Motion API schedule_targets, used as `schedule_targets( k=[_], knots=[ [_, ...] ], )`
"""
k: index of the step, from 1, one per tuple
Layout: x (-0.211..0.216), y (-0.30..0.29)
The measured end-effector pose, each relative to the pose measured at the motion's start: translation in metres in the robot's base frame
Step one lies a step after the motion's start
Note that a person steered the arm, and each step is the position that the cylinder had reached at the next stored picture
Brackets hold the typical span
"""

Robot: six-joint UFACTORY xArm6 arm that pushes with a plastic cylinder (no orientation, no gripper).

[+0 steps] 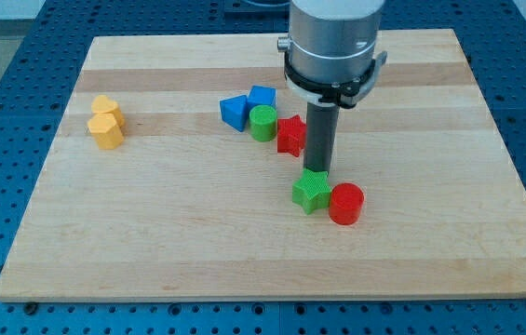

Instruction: Slide the green star and red circle to bottom right

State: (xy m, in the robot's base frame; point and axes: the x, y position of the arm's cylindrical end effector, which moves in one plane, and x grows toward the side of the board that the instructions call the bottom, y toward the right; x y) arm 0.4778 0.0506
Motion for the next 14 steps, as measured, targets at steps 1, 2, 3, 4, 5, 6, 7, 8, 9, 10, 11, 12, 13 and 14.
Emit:
schedule_targets(
  k=[1, 2, 3, 4, 5, 6, 7, 8, 9, 10, 11, 12, 13, 14],
  knots=[
    [0.003, -0.01],
    [0.003, -0.033],
    [0.009, -0.063],
    [0.023, -0.075],
    [0.03, -0.052],
    [0.035, -0.016],
    [0.047, 0.01],
    [0.054, 0.038],
    [0.054, 0.06],
    [0.063, 0.065],
    [0.07, 0.076],
    [0.07, 0.09],
    [0.07, 0.106],
    [0.07, 0.11]
  ],
)
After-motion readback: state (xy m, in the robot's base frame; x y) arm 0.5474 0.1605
